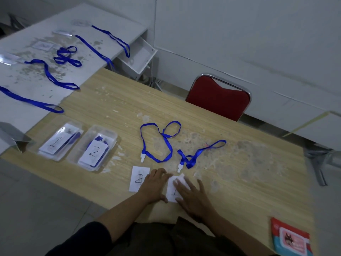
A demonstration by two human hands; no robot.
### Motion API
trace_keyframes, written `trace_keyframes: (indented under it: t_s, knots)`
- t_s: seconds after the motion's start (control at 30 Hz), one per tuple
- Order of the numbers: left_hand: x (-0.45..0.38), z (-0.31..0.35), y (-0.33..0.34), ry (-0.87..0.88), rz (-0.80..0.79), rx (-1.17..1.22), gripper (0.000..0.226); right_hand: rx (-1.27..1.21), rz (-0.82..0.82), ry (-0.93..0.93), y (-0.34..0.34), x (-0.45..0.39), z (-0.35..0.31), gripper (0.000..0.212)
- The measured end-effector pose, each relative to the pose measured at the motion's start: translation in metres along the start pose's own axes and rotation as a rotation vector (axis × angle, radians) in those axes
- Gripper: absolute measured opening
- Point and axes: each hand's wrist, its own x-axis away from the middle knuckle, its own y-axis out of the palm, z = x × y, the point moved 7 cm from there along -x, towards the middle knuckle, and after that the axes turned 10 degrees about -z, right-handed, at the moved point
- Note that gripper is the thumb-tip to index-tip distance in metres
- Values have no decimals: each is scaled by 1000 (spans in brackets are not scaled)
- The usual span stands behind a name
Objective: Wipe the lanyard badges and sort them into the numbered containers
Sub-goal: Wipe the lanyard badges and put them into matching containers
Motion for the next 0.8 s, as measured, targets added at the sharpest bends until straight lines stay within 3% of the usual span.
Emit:
trace_keyframes:
  t_s: [0.07,0.23,0.37,0.53,0.7,0.8]
  knots:
    - [1,1,-2,3,14,-6,100,-51,44,104,-2,-4,9,71]
    - [1,1,-2,16,0,3,100,83,12,-101,2,9,-12,60]
    - [2,1,-1,3,0,-4,101,-43,46,82,-2,14,11,64]
    - [2,1,0,-3,-11,-12,102,99,15,-109,8,29,-5,57]
    - [4,4,-4,9,18,1,100,-25,41,85,4,12,9,65]
    - [5,5,-7,32,39,28,97,10,-2,-81,4,2,-16,72]
